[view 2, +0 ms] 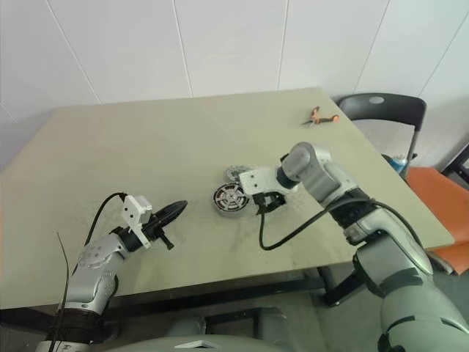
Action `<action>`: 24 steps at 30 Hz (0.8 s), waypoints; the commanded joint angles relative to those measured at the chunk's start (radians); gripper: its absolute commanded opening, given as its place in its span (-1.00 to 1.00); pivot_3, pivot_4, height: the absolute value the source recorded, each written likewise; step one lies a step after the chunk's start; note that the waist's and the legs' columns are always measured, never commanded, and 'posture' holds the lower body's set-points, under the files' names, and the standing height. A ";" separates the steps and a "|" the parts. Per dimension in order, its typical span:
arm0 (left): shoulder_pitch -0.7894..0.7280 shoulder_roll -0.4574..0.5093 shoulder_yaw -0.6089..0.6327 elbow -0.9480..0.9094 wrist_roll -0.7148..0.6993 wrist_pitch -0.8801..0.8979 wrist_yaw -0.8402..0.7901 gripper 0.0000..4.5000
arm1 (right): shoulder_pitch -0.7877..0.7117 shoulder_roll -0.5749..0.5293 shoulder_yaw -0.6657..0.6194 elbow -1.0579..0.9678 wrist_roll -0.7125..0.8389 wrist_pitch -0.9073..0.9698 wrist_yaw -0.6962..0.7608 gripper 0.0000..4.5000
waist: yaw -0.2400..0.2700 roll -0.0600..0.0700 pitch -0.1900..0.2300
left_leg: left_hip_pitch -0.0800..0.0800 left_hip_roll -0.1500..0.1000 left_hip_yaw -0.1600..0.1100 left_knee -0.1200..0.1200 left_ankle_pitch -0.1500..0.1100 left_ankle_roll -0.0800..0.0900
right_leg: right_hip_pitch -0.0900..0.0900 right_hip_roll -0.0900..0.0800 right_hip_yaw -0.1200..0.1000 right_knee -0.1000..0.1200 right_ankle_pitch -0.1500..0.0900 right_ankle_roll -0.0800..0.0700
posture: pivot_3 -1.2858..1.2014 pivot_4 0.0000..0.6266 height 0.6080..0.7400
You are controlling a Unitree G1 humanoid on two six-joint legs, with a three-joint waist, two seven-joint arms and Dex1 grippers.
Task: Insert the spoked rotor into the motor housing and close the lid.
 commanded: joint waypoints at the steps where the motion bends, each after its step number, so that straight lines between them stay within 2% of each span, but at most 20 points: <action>1: -0.009 -0.005 -0.018 -0.010 0.001 -0.019 -0.004 -1.00 | -0.033 0.014 -0.021 -0.001 -0.007 -0.025 0.018 0.47 | 0.002 0.000 0.000 | 0.000 0.000 0.000 0.000 0.000 0.000 | 0.000 0.000 0.000 0.000 0.000 0.000 | 0.03 -1.00 1.00; 13: -0.003 0.031 -0.022 -0.028 -0.030 0.030 -0.061 -1.00 | -0.006 0.032 -0.024 0.002 -0.022 -0.022 0.022 0.47 | 0.001 0.000 0.000 | 0.000 0.000 0.000 0.000 0.000 0.000 | 0.000 -0.001 0.000 0.000 0.000 0.000 | 0.03 -1.00 1.00; 23: 0.008 0.033 -0.035 -0.023 -0.015 0.036 -0.067 -1.00 | -0.009 0.087 -0.024 0.064 -0.057 -0.027 -0.049 0.47 | 0.000 0.000 0.000 | 0.000 0.000 0.000 0.000 0.000 0.000 | 0.000 -0.001 0.000 0.001 0.000 0.000 | 0.03 -1.00 1.00; 24: 0.007 0.032 -0.034 -0.023 -0.015 0.037 -0.065 -1.00 | -0.008 0.093 -0.023 0.075 -0.060 -0.029 -0.057 0.39 | 0.000 0.000 0.000 | 0.000 0.000 0.000 0.000 0.000 0.000 | 0.000 -0.001 0.000 0.000 0.000 0.000 | 0.03 -1.00 1.00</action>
